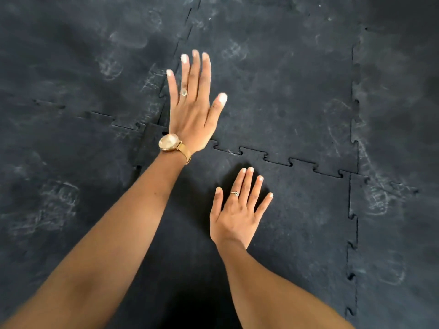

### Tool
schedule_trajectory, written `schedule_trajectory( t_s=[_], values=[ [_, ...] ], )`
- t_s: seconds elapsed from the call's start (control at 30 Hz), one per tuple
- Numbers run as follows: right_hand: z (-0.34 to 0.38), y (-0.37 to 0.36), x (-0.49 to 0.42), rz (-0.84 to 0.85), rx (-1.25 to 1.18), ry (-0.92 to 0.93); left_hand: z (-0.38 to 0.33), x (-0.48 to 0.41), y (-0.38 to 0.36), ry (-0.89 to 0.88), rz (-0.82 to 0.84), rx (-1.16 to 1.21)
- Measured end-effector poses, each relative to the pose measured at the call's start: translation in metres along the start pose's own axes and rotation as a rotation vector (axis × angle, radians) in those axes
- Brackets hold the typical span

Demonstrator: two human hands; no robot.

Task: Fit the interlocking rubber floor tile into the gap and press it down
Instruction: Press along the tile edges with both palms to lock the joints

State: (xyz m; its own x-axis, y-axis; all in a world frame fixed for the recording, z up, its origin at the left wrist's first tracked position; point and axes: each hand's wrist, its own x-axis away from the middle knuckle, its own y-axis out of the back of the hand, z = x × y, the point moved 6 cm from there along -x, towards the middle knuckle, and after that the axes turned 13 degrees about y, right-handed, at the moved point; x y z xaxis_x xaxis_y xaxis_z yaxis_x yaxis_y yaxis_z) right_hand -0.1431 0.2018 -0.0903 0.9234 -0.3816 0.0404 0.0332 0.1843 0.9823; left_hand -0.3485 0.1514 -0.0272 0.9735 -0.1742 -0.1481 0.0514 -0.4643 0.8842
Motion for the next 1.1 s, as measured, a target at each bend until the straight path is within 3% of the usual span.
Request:
schedule_trajectory(
  t_s=[0.1, 0.23, 0.33, 0.4, 0.43, 0.53, 0.6, 0.67, 0.83, 0.93, 1.0, 1.1],
  values=[
    [0.0, 0.0, 0.001, -0.013, -0.005, -0.007, 0.024, 0.021, -0.043, -0.062, 0.117, -0.338],
    [0.0, 0.0, -0.001, -0.002, -0.01, -0.01, 0.023, 0.017, -0.048, -0.07, 0.152, -0.32],
    [-0.001, 0.0, 0.0, -0.023, -0.012, -0.008, 0.021, 0.015, -0.032, 0.067, 0.189, 0.023],
    [-0.002, -0.001, 0.0, -0.024, -0.021, -0.011, 0.029, 0.007, 0.001, 0.245, 0.124, 0.441],
    [-0.002, -0.001, 0.0, -0.025, -0.018, -0.011, 0.031, 0.002, 0.022, 0.257, 0.064, 0.508],
    [0.0, 0.0, 0.0, -0.021, -0.009, -0.012, 0.036, -0.003, 0.052, 0.017, -0.124, 0.058],
    [-0.001, 0.001, 0.001, -0.025, -0.007, -0.016, 0.058, 0.004, 0.024, -0.036, -0.049, -0.27],
    [0.0, 0.0, 0.001, -0.023, -0.004, -0.01, 0.083, 0.011, -0.011, 0.009, 0.09, -0.419],
    [-0.001, 0.0, 0.0, -0.017, 0.008, -0.009, 0.089, 0.002, -0.021, 0.061, 0.193, -0.393],
    [-0.002, 0.0, 0.001, -0.018, 0.013, -0.014, 0.088, -0.009, -0.012, 0.254, 0.307, -0.2],
    [-0.001, 0.0, 0.001, -0.027, 0.014, -0.01, 0.077, -0.03, 0.02, 0.298, 0.173, -0.04],
    [0.001, 0.0, 0.0, -0.024, 0.009, -0.017, 0.058, -0.046, 0.053, 0.164, -0.106, -0.063]
  ],
)
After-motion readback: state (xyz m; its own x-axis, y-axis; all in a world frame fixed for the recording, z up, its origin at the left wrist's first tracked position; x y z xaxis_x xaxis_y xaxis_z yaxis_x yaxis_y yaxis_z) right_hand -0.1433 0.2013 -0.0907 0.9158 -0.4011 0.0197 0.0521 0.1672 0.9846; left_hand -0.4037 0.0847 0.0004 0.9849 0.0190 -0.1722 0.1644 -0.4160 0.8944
